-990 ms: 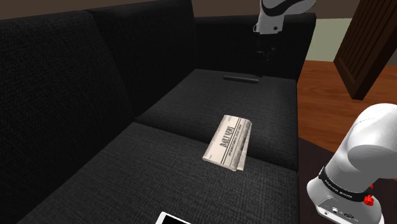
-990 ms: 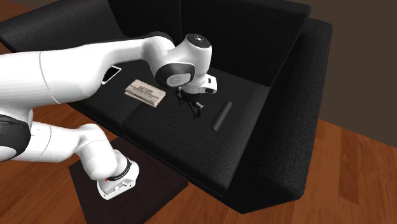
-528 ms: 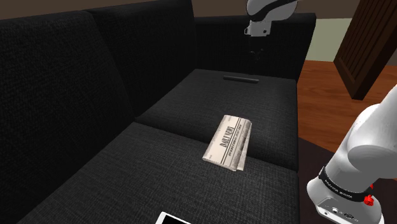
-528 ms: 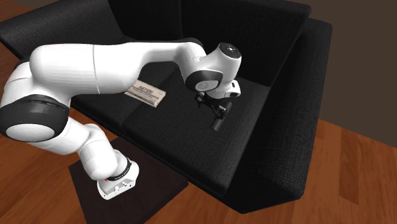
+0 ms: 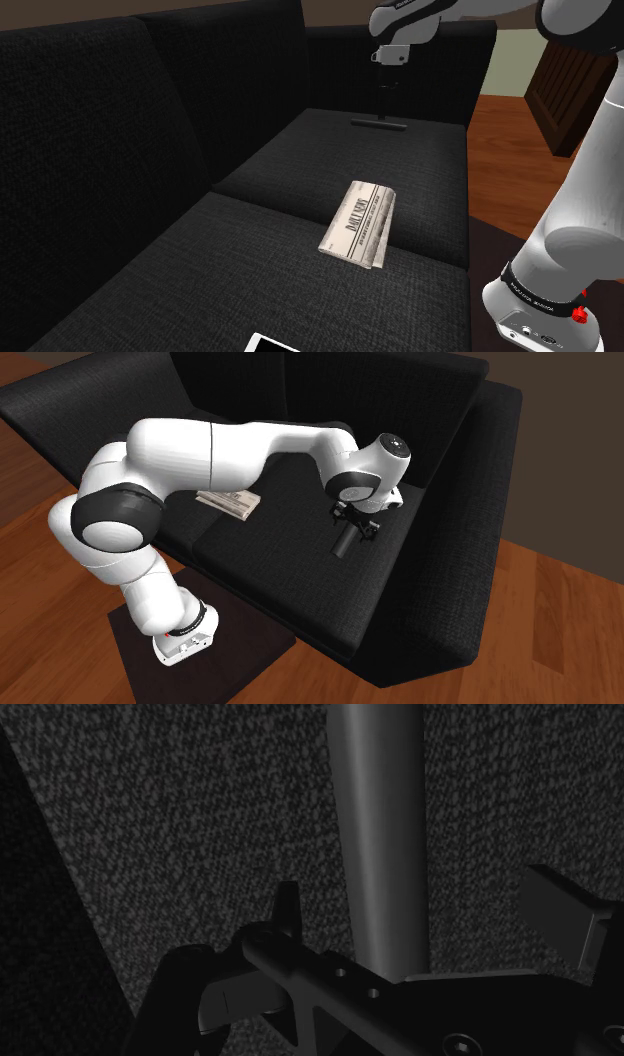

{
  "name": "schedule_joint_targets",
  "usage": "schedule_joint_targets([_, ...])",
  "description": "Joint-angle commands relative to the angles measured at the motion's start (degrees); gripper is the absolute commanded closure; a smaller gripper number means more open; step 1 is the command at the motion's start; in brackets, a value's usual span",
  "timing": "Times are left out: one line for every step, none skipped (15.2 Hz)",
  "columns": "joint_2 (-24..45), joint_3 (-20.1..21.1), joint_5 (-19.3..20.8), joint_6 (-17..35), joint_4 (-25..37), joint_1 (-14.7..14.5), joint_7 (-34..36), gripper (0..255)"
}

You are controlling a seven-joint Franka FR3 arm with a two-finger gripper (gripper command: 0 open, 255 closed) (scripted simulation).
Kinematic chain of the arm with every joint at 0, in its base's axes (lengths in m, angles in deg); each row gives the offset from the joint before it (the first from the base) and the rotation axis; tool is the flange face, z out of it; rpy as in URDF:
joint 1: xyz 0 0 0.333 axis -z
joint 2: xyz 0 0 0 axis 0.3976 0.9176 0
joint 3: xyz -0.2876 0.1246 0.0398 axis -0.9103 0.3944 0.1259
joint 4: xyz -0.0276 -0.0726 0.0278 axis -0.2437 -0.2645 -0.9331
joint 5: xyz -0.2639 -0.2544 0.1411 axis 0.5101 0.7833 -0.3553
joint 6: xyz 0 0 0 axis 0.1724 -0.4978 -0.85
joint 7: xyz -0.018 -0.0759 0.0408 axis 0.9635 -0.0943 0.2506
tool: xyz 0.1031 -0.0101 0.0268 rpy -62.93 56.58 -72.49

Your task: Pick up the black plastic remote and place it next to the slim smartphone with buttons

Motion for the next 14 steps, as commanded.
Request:
schedule_joint_targets([0.42,0.06,-0.26,1.41,-1.01,-0.01,-0.38,0])
schedule_joint_targets([0.49,0.10,-0.33,2.16,-1.70,-0.06,-0.43,0])
schedule_joint_targets([0.57,0.15,-0.40,2.91,-2.38,-0.10,-0.48,0])
schedule_joint_targets([0.66,0.20,-0.48,3.66,-3.04,-0.15,-0.53,0])
schedule_joint_targets([0.70,0.22,-0.53,4.09,-3.43,-0.18,-0.56,0])
schedule_joint_targets([0.71,0.22,-0.53,4.09,-3.42,-0.18,-0.57,0])
schedule_joint_targets([0.71,0.23,-0.53,4.09,-3.41,-0.18,-0.57,0])
schedule_joint_targets([0.71,0.23,-0.53,4.09,-3.41,-0.18,-0.57,0])
schedule_joint_targets([0.71,0.23,-0.53,4.09,-3.41,-0.18,-0.57,0])
schedule_joint_targets([0.71,0.23,-0.53,4.09,-3.41,-0.18,-0.57,0])
schedule_joint_targets([0.71,0.23,-0.53,4.09,-3.41,-0.18,-0.57,0])
schedule_joint_targets([0.72,0.22,-0.53,4.08,-3.40,-0.18,-0.57,0])
schedule_joint_targets([0.72,0.22,-0.53,4.08,-3.40,-0.18,-0.57,255])
schedule_joint_targets([0.72,0.22,-0.53,4.08,-3.40,-0.18,-0.57,255])
